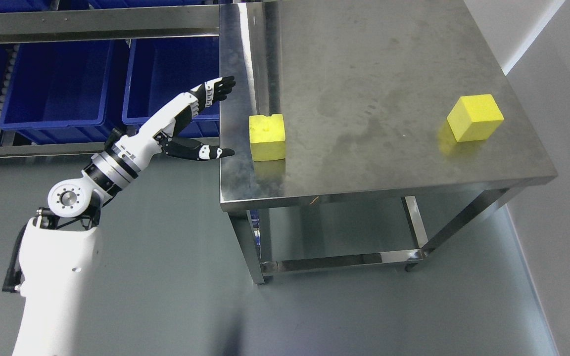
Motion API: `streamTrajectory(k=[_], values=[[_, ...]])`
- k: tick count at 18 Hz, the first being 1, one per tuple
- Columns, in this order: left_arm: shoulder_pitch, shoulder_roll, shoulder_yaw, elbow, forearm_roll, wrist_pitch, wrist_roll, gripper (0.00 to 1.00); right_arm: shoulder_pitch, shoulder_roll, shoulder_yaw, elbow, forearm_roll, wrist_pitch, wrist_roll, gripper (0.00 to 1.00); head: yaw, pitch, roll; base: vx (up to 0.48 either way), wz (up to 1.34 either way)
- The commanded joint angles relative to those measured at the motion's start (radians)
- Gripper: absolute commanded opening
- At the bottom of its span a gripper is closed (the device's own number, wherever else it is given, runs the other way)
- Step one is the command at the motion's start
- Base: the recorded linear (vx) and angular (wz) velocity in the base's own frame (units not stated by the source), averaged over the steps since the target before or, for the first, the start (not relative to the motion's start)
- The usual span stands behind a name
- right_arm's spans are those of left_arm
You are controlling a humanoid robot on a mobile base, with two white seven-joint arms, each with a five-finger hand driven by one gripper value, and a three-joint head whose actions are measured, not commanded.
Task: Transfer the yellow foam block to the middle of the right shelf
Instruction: 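Close the left hand around the yellow foam cube and lift it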
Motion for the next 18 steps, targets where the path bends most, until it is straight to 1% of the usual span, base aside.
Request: streamTrajectory(k=[1, 3, 6, 8, 10, 14, 17, 18], values=[[-0.127, -0.072, -0.199, 0.235, -0.085, 0.001, -0.001, 1.0, 0.002, -0.017, -0.001, -0.017, 0.003, -0.004, 0.001, 1.0, 0.0, 0.0, 0.0, 0.0, 0.0], [-0.16, -0.1, -0.233, 0.294, -0.101, 0.001, -0.003, 1.0, 0.002, -0.017, 0.0, -0.017, 0.003, -0.004, 0.001, 1.0, 0.0, 0.0, 0.0, 0.006, -0.01], [-0.19, -0.131, -0.246, 0.38, -0.15, 0.001, -0.003, 1.0, 0.002, -0.017, 0.0, -0.017, 0.003, -0.004, 0.001, 1.0, 0.0, 0.0, 0.0, -0.001, -0.02], [-0.191, -0.137, -0.247, 0.394, -0.16, 0.001, -0.003, 1.0, 0.002, -0.017, 0.0, -0.017, 0.003, -0.004, 0.001, 1.0, 0.0, 0.0, 0.0, 0.003, -0.01], [-0.191, -0.137, -0.255, 0.398, -0.165, 0.001, -0.003, 0.97, 0.002, -0.017, 0.0, -0.017, 0.003, -0.004, 0.001, 1.0, 0.0, 0.0, 0.0, 0.007, -0.04], [-0.188, -0.135, -0.241, 0.398, -0.16, -0.001, -0.003, 0.81, 0.002, -0.017, 0.0, -0.017, 0.003, -0.004, 0.001, 1.0, 0.0, 0.0, 0.0, 0.003, -0.02], [-0.185, -0.141, -0.189, 0.397, -0.156, -0.024, -0.003, 0.66, 0.002, -0.017, 0.0, -0.017, 0.003, -0.004, 0.001, 1.0, 0.0, 0.0, 0.0, 0.001, 0.04], [-0.184, -0.158, -0.158, 0.397, -0.156, -0.048, -0.003, 0.58, 0.002, -0.017, 0.0, -0.017, 0.003, -0.004, 0.001, 1.0, 0.0, 0.0, 0.0, -0.008, 0.06]])
